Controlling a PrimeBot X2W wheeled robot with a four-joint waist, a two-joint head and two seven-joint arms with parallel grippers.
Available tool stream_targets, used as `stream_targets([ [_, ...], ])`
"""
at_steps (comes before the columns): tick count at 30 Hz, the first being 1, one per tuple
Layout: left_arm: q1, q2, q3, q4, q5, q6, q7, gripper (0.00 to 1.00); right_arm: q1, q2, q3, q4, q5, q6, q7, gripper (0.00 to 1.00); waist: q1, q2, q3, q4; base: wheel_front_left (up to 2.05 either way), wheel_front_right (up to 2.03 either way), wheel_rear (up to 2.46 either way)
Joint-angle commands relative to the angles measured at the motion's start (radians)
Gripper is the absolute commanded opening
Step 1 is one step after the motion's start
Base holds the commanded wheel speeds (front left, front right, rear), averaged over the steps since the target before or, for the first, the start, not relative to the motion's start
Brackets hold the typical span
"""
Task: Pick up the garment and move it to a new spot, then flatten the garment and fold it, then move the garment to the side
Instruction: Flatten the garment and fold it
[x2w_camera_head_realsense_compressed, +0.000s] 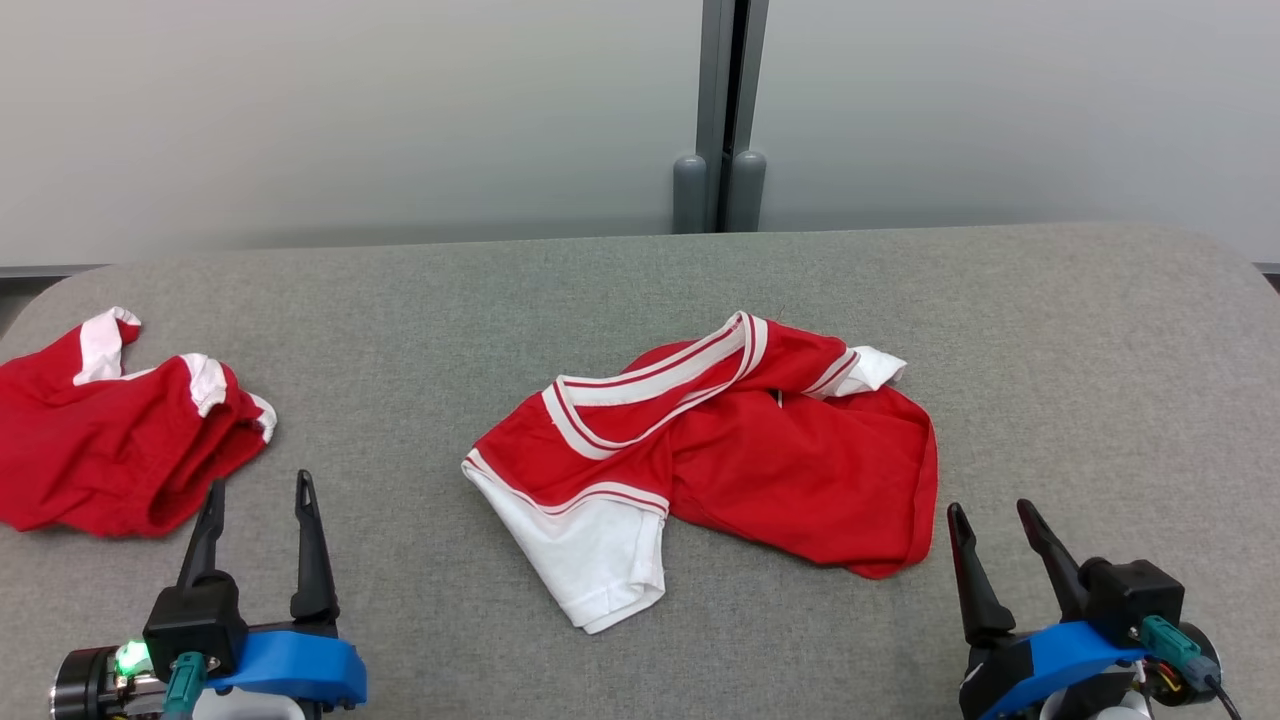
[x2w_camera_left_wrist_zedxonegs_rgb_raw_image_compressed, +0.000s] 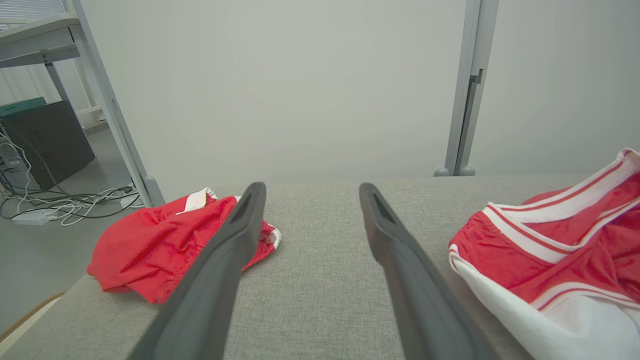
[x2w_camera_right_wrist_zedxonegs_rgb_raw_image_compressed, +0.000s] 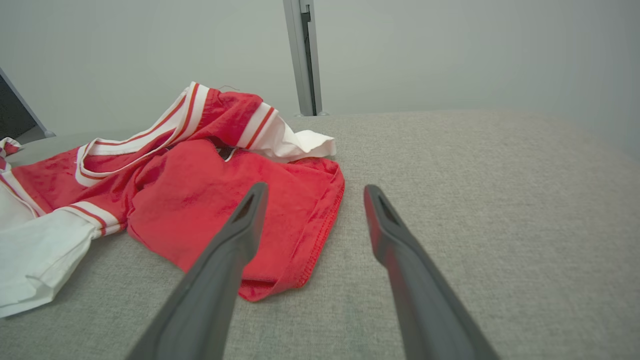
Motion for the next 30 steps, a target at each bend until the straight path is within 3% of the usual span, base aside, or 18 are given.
stream_targets([
  [1,-0.011,-0.003,0.003,0.003,0.005,-0.004,-0.003,1.00,-0.015,0.003,0.003,0.005,-0.008,0.000,-0.001,1.00,0.0000,-0.0002,0.000,0.000,0.00,0.00,0.00],
  [18,-0.014,-0.014,0.022,0.015,0.022,-0.013,-0.003,1.00,-0.033,-0.002,0.014,0.045,0.000,0.000,-0.001,1.00,0.0000,-0.0002,-0.003,0.004,0.00,0.00,0.00],
  [30,-0.034,-0.025,0.016,0.009,0.030,-0.016,-0.003,1.00,-0.150,-0.013,0.057,0.315,-0.008,0.000,0.005,1.00,0.0000,-0.0002,0.027,0.025,0.00,0.00,0.00],
])
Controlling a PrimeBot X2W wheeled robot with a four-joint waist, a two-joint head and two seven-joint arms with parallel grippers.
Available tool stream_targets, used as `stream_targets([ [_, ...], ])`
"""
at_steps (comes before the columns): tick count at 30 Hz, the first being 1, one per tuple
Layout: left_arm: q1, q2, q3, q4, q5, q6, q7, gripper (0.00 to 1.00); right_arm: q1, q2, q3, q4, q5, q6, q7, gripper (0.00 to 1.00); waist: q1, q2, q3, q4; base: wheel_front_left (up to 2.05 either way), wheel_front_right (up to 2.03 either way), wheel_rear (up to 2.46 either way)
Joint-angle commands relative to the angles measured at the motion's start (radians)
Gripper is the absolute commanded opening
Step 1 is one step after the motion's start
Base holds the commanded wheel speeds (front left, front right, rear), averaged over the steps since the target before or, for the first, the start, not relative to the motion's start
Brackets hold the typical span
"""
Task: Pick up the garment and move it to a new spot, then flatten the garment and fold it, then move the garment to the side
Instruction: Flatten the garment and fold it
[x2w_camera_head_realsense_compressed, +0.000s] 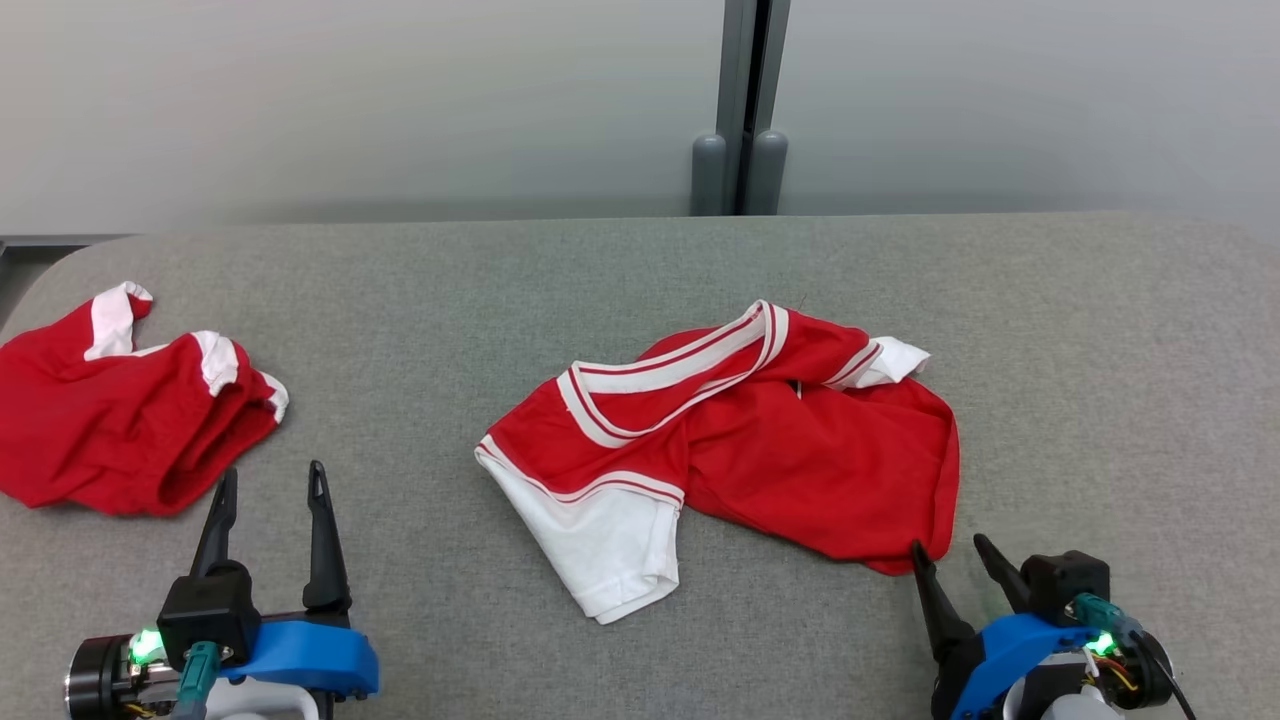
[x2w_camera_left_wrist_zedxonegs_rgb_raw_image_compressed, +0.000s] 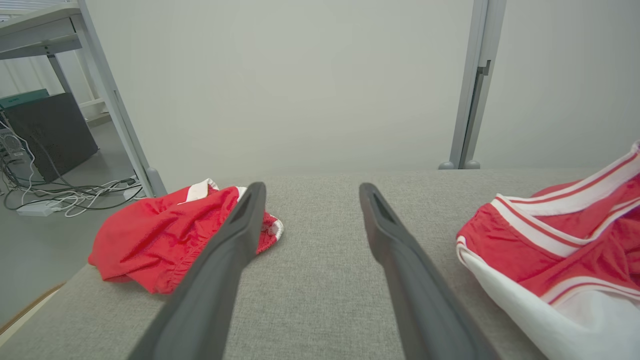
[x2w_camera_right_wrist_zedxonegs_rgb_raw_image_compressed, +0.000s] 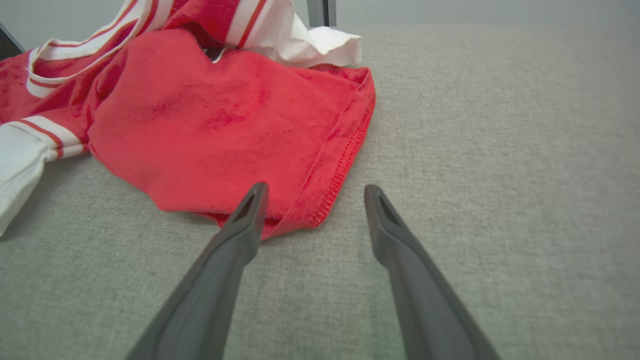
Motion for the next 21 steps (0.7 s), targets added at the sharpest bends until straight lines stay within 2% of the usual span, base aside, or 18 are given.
stream_targets([
  [1,-0.018,0.000,0.003,-0.004,0.005,0.001,-0.003,1.00,-0.027,-0.006,0.005,0.036,-0.001,0.000,-0.003,1.00,0.0000,-0.0002,0.008,0.004,0.00,0.00,0.00],
  [5,-0.021,-0.004,0.004,-0.002,0.005,0.001,-0.003,1.00,-0.065,0.000,0.038,0.118,0.013,0.000,-0.007,1.00,0.0000,-0.0002,0.020,0.009,0.00,0.00,0.00],
  [6,-0.022,-0.005,0.005,-0.002,0.004,0.002,-0.003,1.00,-0.074,0.001,0.046,0.134,0.021,0.000,-0.007,0.90,0.0000,-0.0002,0.022,0.009,0.00,0.00,0.00],
  [7,-0.023,-0.006,0.007,-0.002,0.004,0.003,-0.003,1.00,-0.081,0.002,0.055,0.143,0.024,0.000,-0.007,0.64,0.0000,-0.0002,0.025,0.008,0.00,0.00,0.00],
  [8,-0.023,-0.007,0.007,-0.004,0.004,0.004,-0.003,1.00,-0.087,0.004,0.064,0.154,0.031,0.001,-0.008,0.00,0.0000,-0.0002,0.026,0.007,0.00,0.00,0.00],
  [10,-0.022,-0.008,0.006,-0.005,0.005,0.005,-0.003,1.00,-0.098,0.005,0.082,0.165,0.043,0.000,-0.009,0.00,0.0000,-0.0002,0.028,0.004,0.00,0.00,0.00],
  [13,-0.024,-0.010,0.008,-0.002,0.002,0.002,-0.003,1.00,-0.090,-0.011,0.093,0.109,0.063,0.000,-0.009,0.00,0.0000,-0.0002,0.024,-0.004,0.00,0.00,0.00],
  [21,-0.008,-0.013,0.011,0.004,0.001,-0.002,-0.003,1.00,0.097,-0.085,0.069,-0.164,0.115,0.000,-0.009,0.00,0.0000,-0.0002,0.001,-0.039,0.00,0.00,0.00],
])
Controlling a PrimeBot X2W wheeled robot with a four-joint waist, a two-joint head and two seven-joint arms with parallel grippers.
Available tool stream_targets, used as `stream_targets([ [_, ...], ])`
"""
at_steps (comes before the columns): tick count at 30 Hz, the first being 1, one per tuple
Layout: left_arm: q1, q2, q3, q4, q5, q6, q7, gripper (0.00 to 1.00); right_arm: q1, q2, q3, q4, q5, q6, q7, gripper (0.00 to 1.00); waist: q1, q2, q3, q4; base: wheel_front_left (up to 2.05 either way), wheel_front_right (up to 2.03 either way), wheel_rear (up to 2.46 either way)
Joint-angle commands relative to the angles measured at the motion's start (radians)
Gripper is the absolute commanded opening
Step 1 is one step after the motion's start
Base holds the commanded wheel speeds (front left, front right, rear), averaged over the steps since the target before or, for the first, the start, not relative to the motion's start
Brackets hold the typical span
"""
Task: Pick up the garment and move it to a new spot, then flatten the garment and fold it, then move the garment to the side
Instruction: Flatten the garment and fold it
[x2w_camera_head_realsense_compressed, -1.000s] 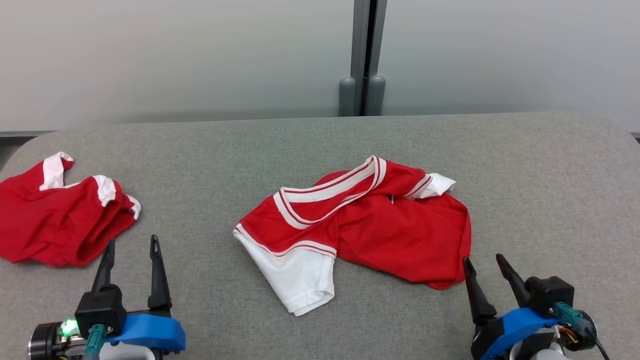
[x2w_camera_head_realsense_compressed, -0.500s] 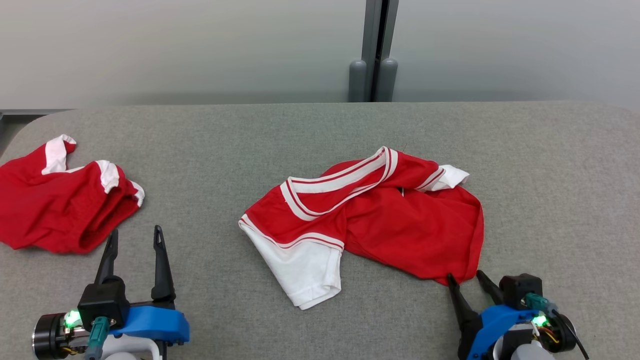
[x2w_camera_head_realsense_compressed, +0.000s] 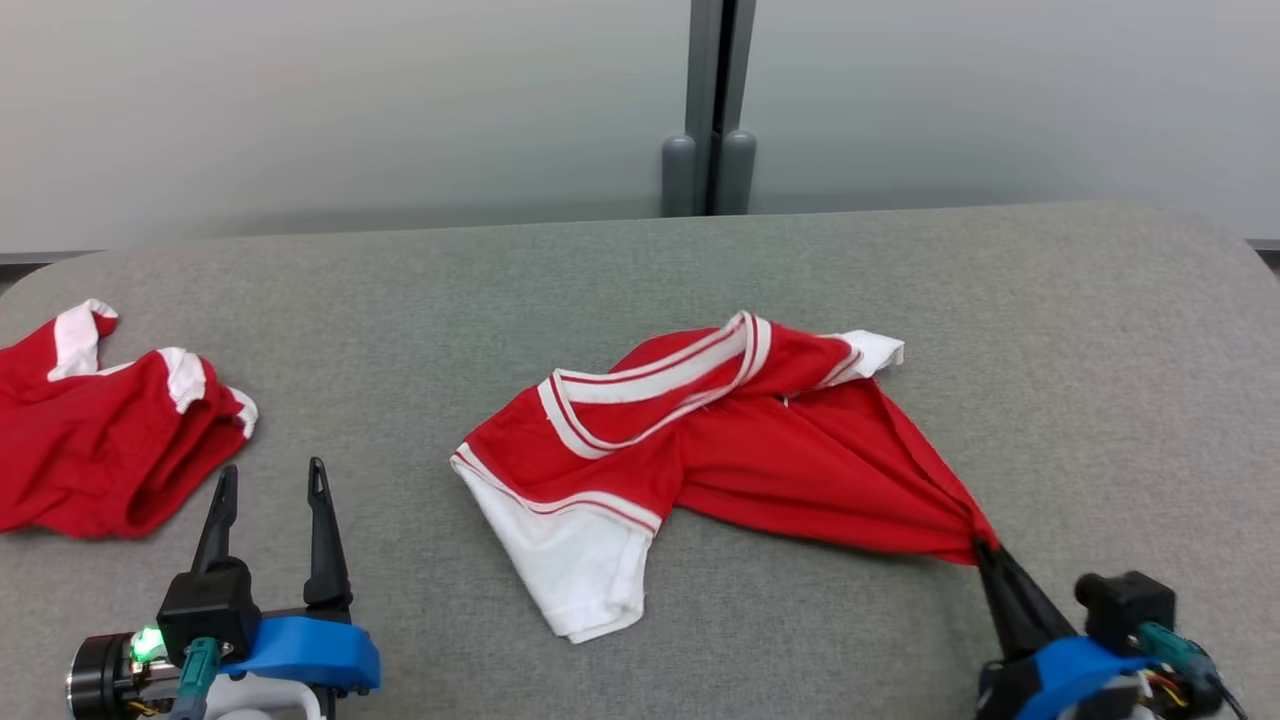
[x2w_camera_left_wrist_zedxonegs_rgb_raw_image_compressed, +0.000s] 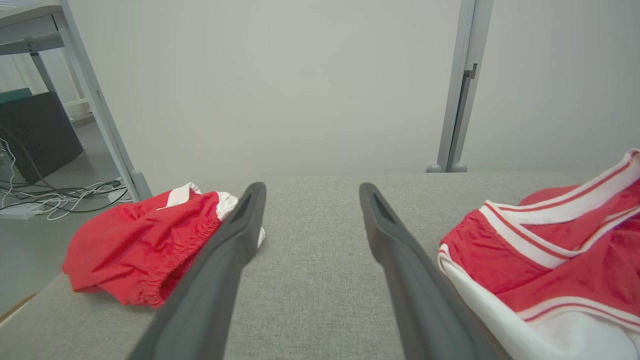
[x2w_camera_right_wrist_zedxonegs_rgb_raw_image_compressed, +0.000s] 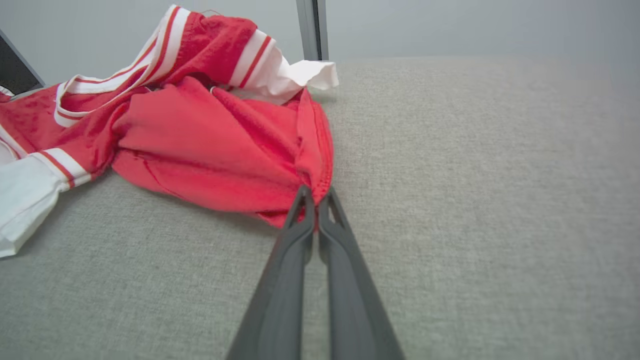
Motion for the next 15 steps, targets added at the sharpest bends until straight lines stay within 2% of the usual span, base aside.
stream_targets([
  [1,-0.001,-0.003,0.005,-0.004,0.000,-0.003,-0.003,1.00,0.049,-0.023,-0.015,-0.053,0.019,0.000,-0.003,0.00,0.0000,0.0001,0.000,-0.012,0.00,0.00,0.00],
  [5,-0.007,-0.005,0.005,-0.007,0.003,-0.004,-0.003,1.00,0.142,-0.066,-0.040,-0.161,0.026,0.000,0.012,0.00,0.0000,0.0001,0.007,-0.030,0.00,0.00,0.00],
  [12,-0.019,-0.004,0.008,-0.004,0.006,-0.008,-0.003,1.00,0.270,-0.086,-0.093,-0.301,0.084,0.000,0.103,0.00,0.0000,0.0001,0.015,-0.045,0.00,0.00,0.00],
  [14,-0.022,-0.004,0.008,-0.002,0.006,-0.008,-0.003,1.00,0.276,-0.087,-0.089,-0.329,0.088,0.000,0.109,1.00,0.0000,0.0001,0.016,-0.047,0.00,0.00,0.00],
  [15,-0.024,-0.005,0.008,-0.002,0.007,-0.008,-0.003,1.00,0.274,-0.084,-0.085,-0.344,0.089,0.000,0.105,1.00,0.0000,0.0001,0.016,-0.047,0.00,0.00,0.00],
])
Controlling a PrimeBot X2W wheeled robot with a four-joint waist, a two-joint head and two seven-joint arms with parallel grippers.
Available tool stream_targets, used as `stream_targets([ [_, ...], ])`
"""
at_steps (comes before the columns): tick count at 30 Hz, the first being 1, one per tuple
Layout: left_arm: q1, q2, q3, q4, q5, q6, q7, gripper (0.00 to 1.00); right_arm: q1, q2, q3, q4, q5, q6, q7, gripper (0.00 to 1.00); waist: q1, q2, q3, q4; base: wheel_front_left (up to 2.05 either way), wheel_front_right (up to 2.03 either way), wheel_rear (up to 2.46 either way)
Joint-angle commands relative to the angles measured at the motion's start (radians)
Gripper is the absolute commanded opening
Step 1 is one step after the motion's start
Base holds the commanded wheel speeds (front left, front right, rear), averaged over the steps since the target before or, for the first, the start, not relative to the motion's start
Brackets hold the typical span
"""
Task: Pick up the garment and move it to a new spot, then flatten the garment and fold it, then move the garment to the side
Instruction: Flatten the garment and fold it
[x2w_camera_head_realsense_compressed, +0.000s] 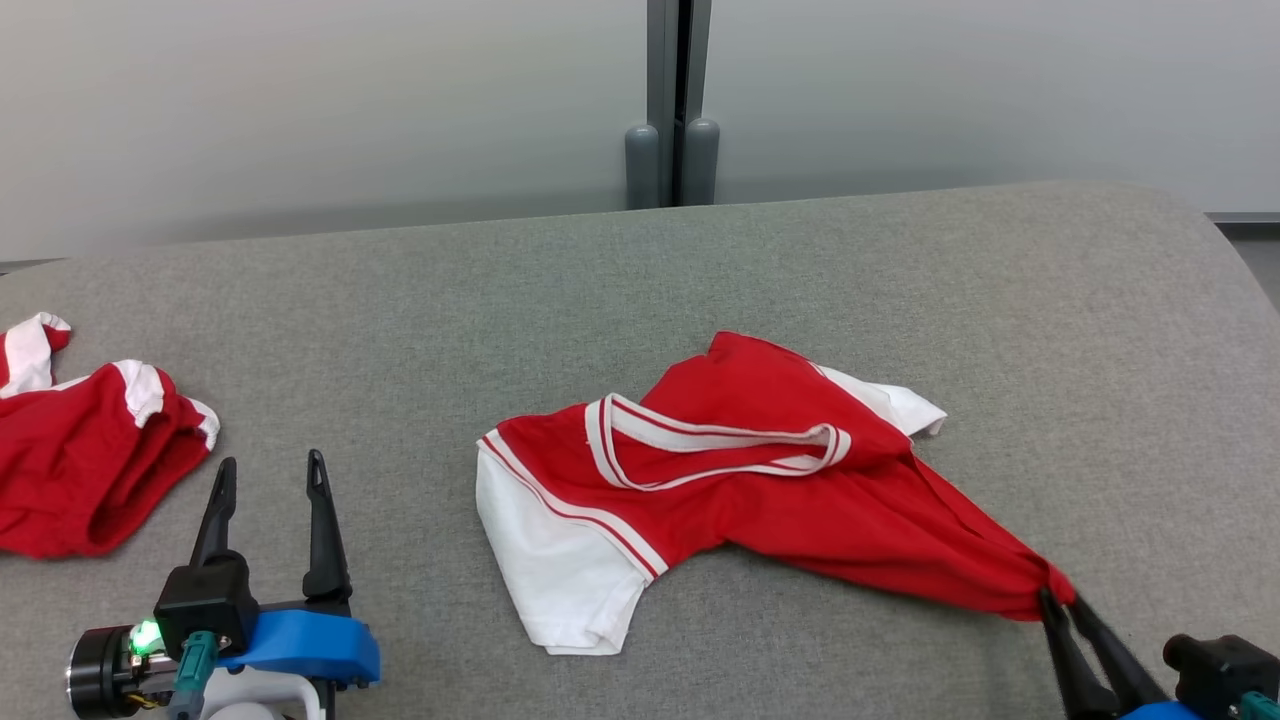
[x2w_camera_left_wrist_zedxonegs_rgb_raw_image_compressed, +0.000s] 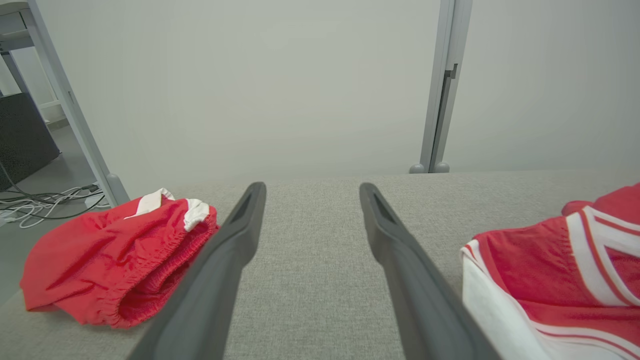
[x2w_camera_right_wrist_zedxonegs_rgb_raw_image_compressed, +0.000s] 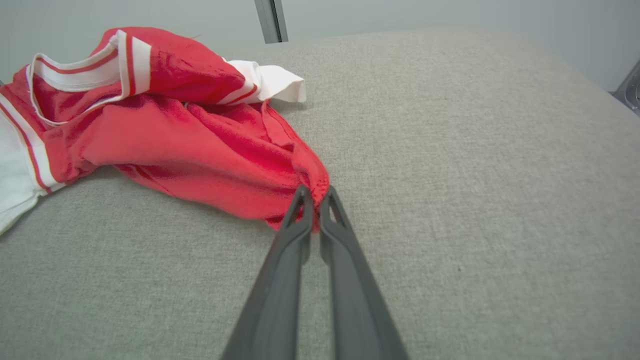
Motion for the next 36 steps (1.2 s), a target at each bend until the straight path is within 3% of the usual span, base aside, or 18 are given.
stream_targets([
  [1,-0.015,-0.002,-0.001,0.000,0.008,-0.003,-0.003,1.00,-0.005,0.007,0.003,-0.033,0.005,0.000,-0.015,1.00,0.0000,0.0001,0.000,0.000,0.00,0.00,0.00],
  [12,-0.016,0.003,0.005,-0.002,0.008,-0.004,-0.003,1.00,-0.112,0.076,0.040,-0.157,-0.046,0.000,-0.107,1.00,0.0000,0.0001,-0.002,0.015,0.00,0.00,0.00],
  [23,-0.044,-0.002,-0.011,0.009,0.019,-0.009,-0.003,1.00,-0.203,0.133,0.094,-0.091,-0.079,0.000,-0.114,1.00,0.0000,0.0001,0.025,0.028,0.00,0.00,0.00],
  [30,-0.155,0.022,-0.113,0.051,0.070,-0.066,-0.003,1.00,-0.220,0.118,0.092,-0.080,-0.080,0.000,-0.114,1.00,0.0000,0.0001,0.044,0.017,0.00,0.00,0.00],
  [36,-0.329,0.049,-0.236,0.221,0.096,-0.120,0.011,1.00,-0.243,0.104,0.117,-0.075,-0.066,0.000,-0.115,1.00,0.0000,0.0001,0.057,-0.015,0.00,0.00,0.00],
])
